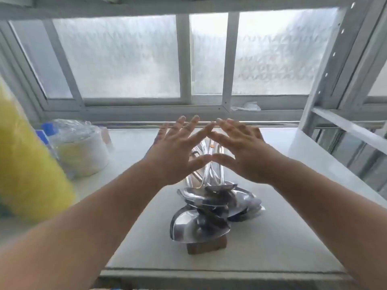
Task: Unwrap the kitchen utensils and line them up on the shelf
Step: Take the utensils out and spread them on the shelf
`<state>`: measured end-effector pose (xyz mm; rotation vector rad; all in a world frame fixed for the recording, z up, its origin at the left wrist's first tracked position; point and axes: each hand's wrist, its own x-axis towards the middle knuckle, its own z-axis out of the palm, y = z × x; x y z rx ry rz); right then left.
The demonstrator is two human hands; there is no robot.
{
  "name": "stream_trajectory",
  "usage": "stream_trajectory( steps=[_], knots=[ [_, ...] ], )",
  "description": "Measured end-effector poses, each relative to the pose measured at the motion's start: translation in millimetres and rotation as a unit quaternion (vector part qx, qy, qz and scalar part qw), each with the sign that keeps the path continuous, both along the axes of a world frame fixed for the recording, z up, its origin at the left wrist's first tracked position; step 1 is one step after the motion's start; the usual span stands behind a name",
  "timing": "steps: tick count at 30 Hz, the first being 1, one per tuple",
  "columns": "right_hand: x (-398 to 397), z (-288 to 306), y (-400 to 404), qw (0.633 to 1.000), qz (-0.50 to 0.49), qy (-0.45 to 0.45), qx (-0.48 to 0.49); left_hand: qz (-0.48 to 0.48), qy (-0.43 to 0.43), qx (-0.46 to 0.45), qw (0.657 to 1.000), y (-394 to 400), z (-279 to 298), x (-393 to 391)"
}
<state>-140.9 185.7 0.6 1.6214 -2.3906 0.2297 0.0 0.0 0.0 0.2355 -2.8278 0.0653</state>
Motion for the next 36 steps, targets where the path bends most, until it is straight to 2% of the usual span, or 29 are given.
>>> stream_trajectory(
  steps=[6,8,10,12,17,21,24,26,32,36],
  knots=[
    [28,3,29,0.999,0.025,-0.004,-0.032,-0.01,-0.003,0.008,1.0,7,-8,27],
    [38,5,38,0.999,0.032,-0.018,-0.035,-0.018,0.02,0.015,1.0,8,-5,39],
    [50,7,44,0.998,0.043,-0.03,-0.034,-0.055,0.085,0.064,0.993,12,0,55],
    [62,8,48,0.996,0.066,-0.046,-0.027,-0.104,0.106,0.13,0.98,22,1,73],
    [93,16,48,0.991,0.109,-0.078,0.004,-0.13,-0.021,0.151,0.98,40,0,105],
    [108,13,45,0.99,0.123,-0.069,0.015,-0.106,-0.028,0.061,0.992,55,8,116],
    [109,7,44,0.993,0.114,-0.041,0.018,-0.057,0.003,-0.038,0.998,60,6,117],
    [110,5,43,0.992,0.121,-0.015,0.005,-0.038,0.036,-0.065,0.996,63,6,121],
    [122,9,40,0.983,0.139,-0.058,-0.105,-0.026,0.092,-0.132,0.987,71,24,138],
    [120,13,52,0.979,0.105,-0.046,-0.169,-0.042,0.14,-0.171,0.974,83,35,136]
  ],
)
